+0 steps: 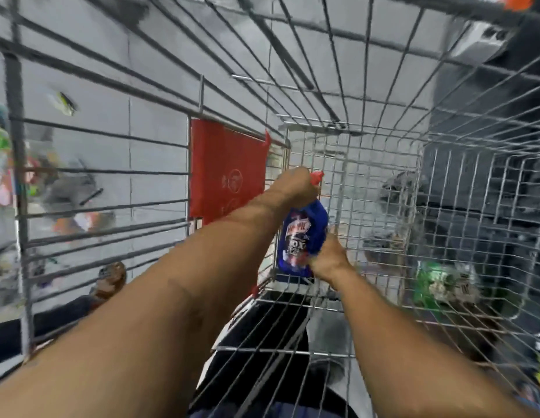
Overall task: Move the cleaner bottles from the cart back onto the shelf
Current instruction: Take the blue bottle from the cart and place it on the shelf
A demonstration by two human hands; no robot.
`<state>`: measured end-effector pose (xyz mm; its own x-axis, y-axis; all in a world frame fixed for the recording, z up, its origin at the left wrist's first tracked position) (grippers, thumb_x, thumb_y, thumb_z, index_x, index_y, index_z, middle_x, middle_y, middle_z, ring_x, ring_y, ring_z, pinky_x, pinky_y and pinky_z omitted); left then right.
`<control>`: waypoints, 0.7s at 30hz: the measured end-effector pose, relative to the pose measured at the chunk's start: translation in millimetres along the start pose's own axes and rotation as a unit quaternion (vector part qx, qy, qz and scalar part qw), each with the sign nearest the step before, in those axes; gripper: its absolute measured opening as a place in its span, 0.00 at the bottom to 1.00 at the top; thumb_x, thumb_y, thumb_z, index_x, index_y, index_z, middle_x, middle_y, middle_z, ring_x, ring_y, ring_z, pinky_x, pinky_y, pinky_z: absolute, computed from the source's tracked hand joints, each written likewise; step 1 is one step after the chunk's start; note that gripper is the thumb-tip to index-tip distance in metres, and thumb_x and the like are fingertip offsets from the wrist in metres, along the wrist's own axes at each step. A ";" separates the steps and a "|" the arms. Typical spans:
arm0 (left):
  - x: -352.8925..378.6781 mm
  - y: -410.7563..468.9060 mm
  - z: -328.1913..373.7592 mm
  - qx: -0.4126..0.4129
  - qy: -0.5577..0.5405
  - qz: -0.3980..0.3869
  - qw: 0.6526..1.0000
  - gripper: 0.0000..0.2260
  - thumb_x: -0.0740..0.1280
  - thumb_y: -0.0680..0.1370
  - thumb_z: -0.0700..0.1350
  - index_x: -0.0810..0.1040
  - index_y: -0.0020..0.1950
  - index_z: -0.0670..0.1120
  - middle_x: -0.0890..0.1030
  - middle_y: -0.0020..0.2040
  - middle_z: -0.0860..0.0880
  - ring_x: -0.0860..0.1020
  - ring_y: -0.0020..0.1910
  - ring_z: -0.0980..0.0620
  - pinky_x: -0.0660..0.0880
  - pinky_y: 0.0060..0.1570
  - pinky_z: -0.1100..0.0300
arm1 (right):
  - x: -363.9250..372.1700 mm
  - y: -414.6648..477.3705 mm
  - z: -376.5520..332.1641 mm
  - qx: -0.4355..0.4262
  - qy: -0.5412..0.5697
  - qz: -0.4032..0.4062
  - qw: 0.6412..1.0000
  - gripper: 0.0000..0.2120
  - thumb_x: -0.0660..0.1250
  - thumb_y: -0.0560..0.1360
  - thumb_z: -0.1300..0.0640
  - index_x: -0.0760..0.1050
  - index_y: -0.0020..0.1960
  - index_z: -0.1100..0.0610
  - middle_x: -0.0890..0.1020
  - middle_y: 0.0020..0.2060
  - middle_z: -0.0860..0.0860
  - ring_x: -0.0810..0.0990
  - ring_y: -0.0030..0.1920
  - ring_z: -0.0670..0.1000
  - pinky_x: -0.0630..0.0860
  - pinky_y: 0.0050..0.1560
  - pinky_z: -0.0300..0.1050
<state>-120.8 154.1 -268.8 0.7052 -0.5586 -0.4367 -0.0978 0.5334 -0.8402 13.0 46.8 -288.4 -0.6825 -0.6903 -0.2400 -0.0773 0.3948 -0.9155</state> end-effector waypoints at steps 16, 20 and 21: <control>-30.9 -46.9 40.3 0.082 -0.317 0.015 0.945 0.08 0.72 0.73 0.44 0.76 0.49 0.46 0.81 0.40 0.46 0.78 0.35 0.52 0.74 0.28 0.70 | -74.1 -27.1 -11.4 -0.084 0.004 0.023 0.996 0.14 0.79 0.62 0.54 0.74 0.39 0.46 0.82 0.38 0.43 0.79 0.39 0.46 0.73 0.40 0.36; -38.8 -77.3 75.4 0.117 -0.387 -0.001 0.915 0.11 0.74 0.71 0.40 0.78 0.51 0.42 0.82 0.50 0.40 0.81 0.45 0.46 0.80 0.40 0.58 | -117.8 -56.1 -21.6 -0.154 -0.008 0.052 0.987 0.17 0.78 0.62 0.53 0.76 0.47 0.48 0.84 0.45 0.46 0.81 0.46 0.48 0.78 0.50 0.46; -41.6 -88.0 86.1 0.135 -0.393 -0.005 0.910 0.09 0.74 0.70 0.40 0.79 0.48 0.43 0.82 0.48 0.40 0.82 0.44 0.46 0.82 0.42 0.56 | -128.2 -65.7 -22.4 -0.170 -0.003 0.061 0.984 0.19 0.79 0.62 0.53 0.77 0.49 0.50 0.84 0.46 0.47 0.82 0.47 0.48 0.78 0.52 0.49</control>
<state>-81.0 185.1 -149.0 0.9997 0.0063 0.0235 0.0116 0.7265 -0.6870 89.3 123.0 -190.3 -0.6974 -0.6289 -0.3436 -0.2353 0.6538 -0.7191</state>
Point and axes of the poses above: each hand's wrist, its own y-axis towards the middle knuckle, its own x-axis out of the palm, z = x × y, the point moved 9 cm from there along y, towards the middle knuckle
